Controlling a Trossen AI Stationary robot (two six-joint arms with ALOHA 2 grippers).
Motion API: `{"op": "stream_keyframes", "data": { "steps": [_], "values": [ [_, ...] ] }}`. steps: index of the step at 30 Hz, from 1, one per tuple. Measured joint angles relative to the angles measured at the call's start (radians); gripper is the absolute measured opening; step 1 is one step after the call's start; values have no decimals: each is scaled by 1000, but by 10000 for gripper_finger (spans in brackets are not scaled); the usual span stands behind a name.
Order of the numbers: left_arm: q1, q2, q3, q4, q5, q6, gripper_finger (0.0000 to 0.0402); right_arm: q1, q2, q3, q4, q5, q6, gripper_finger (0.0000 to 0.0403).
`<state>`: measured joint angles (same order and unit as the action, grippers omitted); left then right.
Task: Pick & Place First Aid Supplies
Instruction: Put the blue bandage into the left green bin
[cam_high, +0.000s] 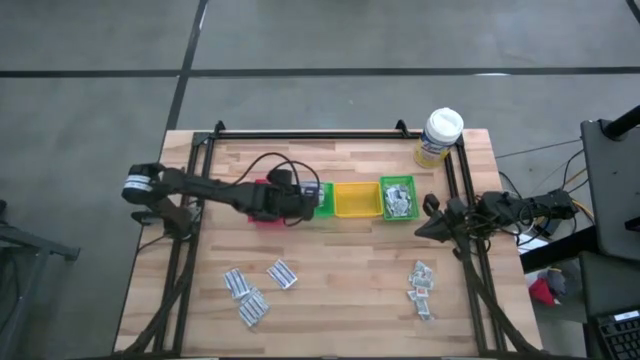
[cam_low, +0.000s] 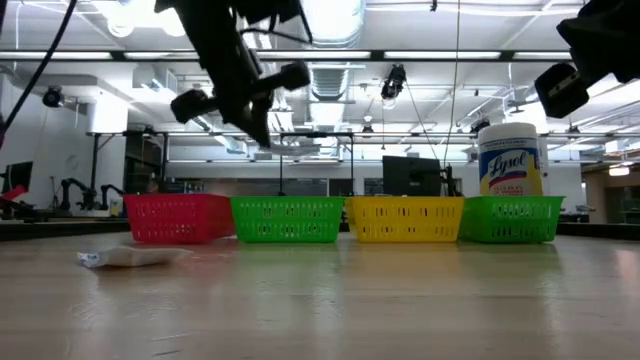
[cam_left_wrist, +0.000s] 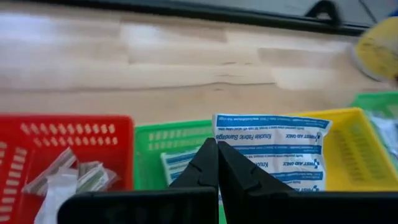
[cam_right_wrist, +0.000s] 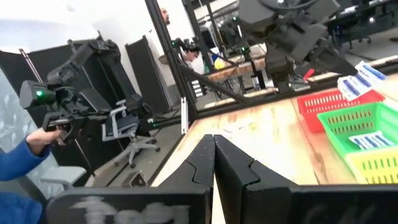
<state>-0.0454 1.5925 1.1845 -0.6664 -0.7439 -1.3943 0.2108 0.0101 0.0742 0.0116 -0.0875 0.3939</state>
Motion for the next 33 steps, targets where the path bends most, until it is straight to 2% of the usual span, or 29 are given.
{"op": "stream_keyframes", "data": {
  "steps": [5, 14, 21, 33],
  "values": [
    [30, 1, -53, 43, 21, -60, 0, 0, 0, 0, -16, 0, 0, 8],
    [62, 58, -89, 199, 32, -27, 0, 0, -1, 0, -15, 0, 0, 8],
    [98, 132, -54, 201, 105, -19, 0, 0, -1, 0, -14, 1, 19, 8],
    [118, 213, -24, 164, 148, -26, 0, 0, -1, 0, -14, 1, 69, 8]
  ]
}}
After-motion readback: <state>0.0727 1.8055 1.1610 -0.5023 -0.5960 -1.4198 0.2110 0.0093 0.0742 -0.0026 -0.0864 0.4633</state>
